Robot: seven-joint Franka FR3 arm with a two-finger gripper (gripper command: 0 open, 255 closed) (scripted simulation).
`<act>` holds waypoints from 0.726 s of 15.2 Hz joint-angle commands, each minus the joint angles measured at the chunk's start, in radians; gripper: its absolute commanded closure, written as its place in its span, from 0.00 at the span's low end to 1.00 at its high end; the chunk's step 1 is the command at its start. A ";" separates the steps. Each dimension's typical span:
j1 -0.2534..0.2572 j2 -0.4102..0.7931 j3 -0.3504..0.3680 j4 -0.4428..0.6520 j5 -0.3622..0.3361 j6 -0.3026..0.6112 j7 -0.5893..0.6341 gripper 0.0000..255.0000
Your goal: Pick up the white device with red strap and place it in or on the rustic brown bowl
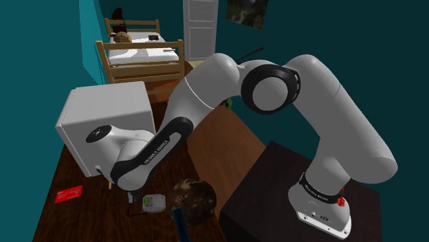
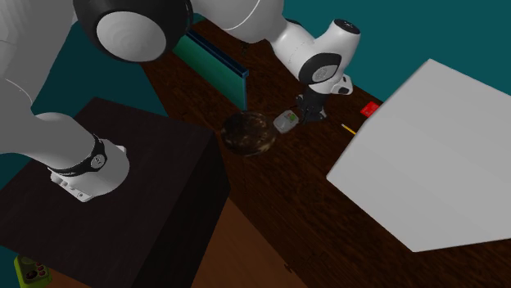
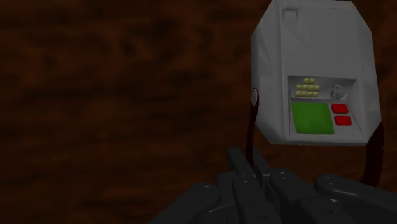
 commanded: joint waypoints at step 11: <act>-0.017 -0.114 0.024 -0.027 0.025 -0.088 -0.012 1.00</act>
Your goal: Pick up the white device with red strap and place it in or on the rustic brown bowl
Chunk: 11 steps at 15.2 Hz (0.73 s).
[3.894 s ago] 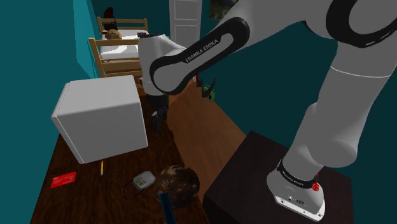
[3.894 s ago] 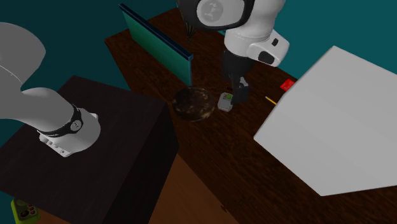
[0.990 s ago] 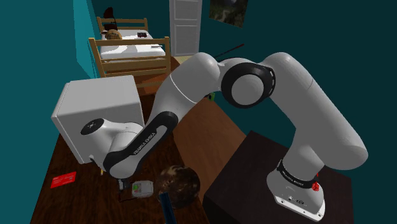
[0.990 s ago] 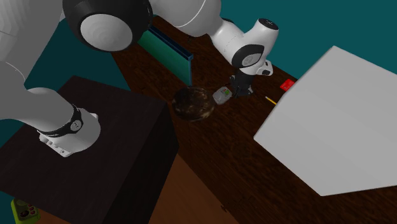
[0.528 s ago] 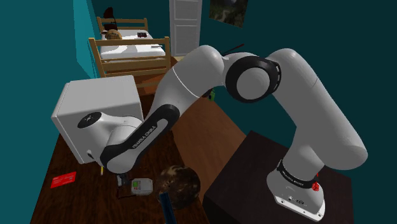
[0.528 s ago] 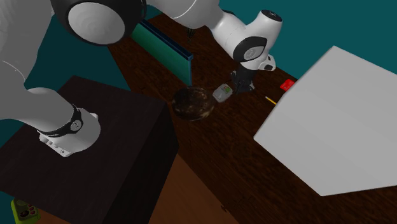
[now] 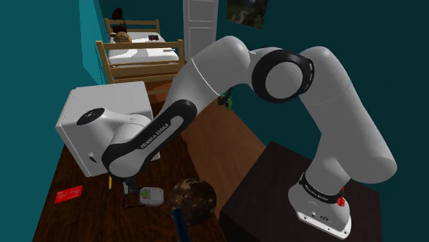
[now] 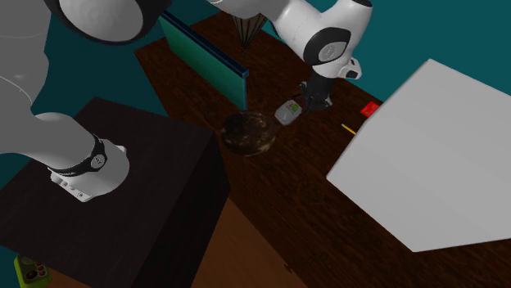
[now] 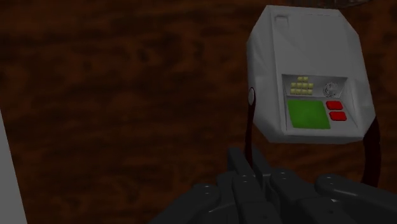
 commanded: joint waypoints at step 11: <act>-0.034 -0.162 0.027 -0.142 0.029 -0.019 -0.005 1.00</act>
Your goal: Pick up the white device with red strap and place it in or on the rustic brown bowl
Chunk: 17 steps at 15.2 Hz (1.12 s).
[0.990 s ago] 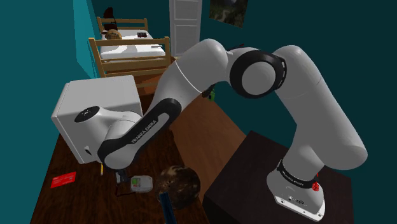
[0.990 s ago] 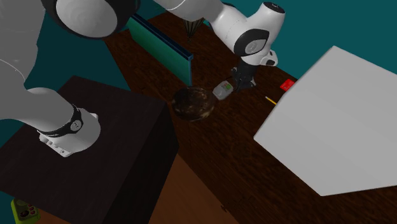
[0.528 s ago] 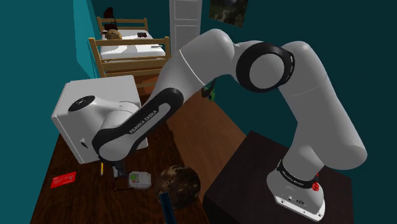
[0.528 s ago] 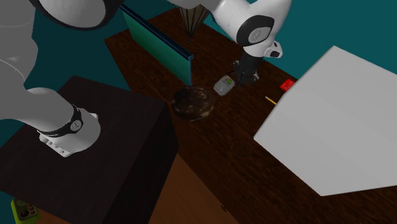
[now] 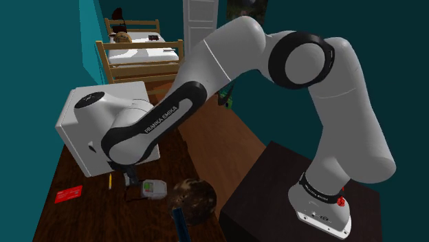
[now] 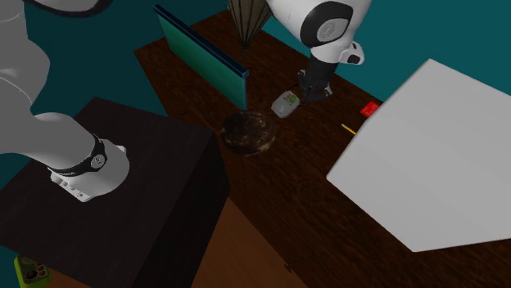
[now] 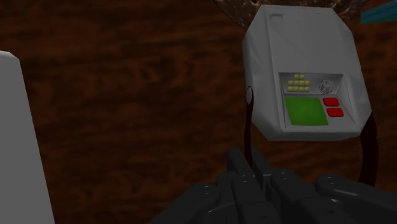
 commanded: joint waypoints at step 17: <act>-0.082 -0.306 0.030 -0.630 0.030 0.332 0.014 1.00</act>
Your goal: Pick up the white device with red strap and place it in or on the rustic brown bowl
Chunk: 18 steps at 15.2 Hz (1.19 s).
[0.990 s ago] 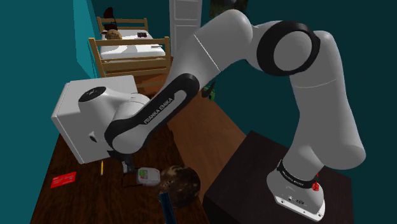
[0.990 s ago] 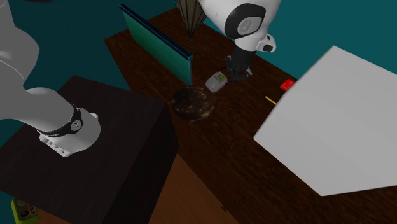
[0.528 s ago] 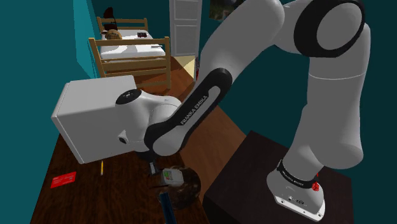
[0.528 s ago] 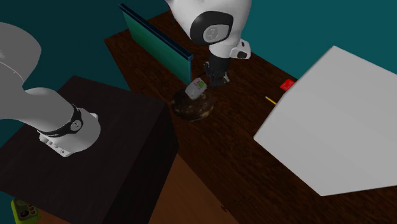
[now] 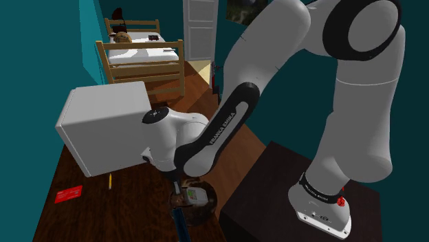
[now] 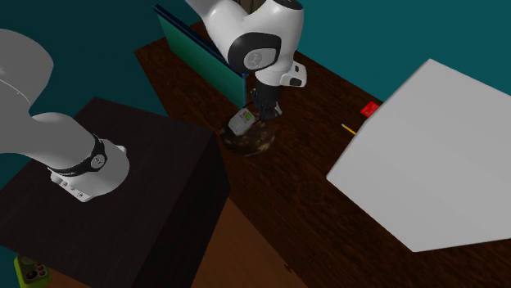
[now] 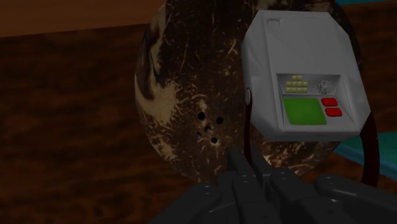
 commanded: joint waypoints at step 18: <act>0.023 0.088 -0.030 0.010 -0.049 0.074 0.035 0.00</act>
